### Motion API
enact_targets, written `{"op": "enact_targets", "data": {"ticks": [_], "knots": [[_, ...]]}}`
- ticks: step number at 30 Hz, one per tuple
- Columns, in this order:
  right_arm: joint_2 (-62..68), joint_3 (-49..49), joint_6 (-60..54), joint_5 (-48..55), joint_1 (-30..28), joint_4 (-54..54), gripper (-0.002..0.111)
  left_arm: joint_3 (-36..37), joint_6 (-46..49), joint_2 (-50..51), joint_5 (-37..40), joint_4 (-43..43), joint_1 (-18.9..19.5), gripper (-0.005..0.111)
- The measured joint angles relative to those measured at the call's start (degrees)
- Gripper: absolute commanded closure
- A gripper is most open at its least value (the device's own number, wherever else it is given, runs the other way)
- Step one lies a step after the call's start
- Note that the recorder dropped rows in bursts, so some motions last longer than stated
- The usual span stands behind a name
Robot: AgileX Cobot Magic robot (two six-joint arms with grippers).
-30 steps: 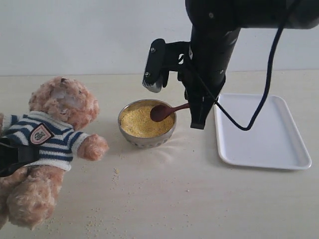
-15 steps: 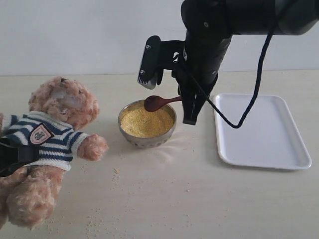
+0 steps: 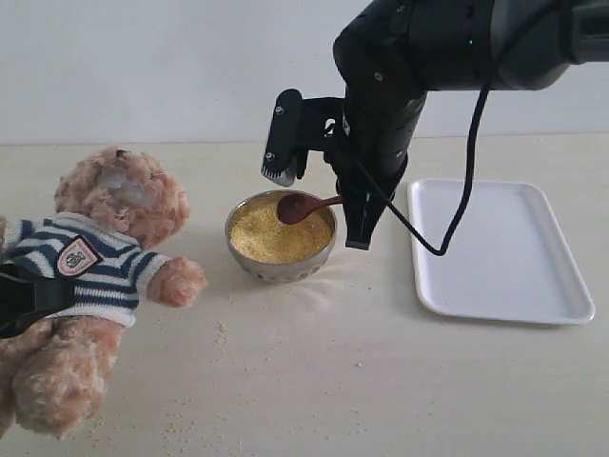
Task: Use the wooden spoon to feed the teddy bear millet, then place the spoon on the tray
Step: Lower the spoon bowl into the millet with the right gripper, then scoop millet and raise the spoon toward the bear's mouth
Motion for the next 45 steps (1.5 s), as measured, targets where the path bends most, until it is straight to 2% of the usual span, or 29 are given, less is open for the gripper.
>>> {"op": "enact_targets", "data": {"ticks": [17, 36, 45], "knots": [[2.40, 0.00, 0.71, -0.76, 0.00, -0.13, 0.108, 0.00, 0.00, 0.00, 0.00, 0.00, 0.00, 0.102], [3.29, 0.00, 5.36, -1.27, 2.88, 1.04, 0.108, 0.09, 0.00, 0.63, 0.00, 0.00, 0.00, 0.102], [-0.38, 0.00, 7.39, -0.49, 2.88, 1.84, 0.108, 0.09, 0.00, 0.71, 0.00, 0.00, 0.00, 0.102]]}}
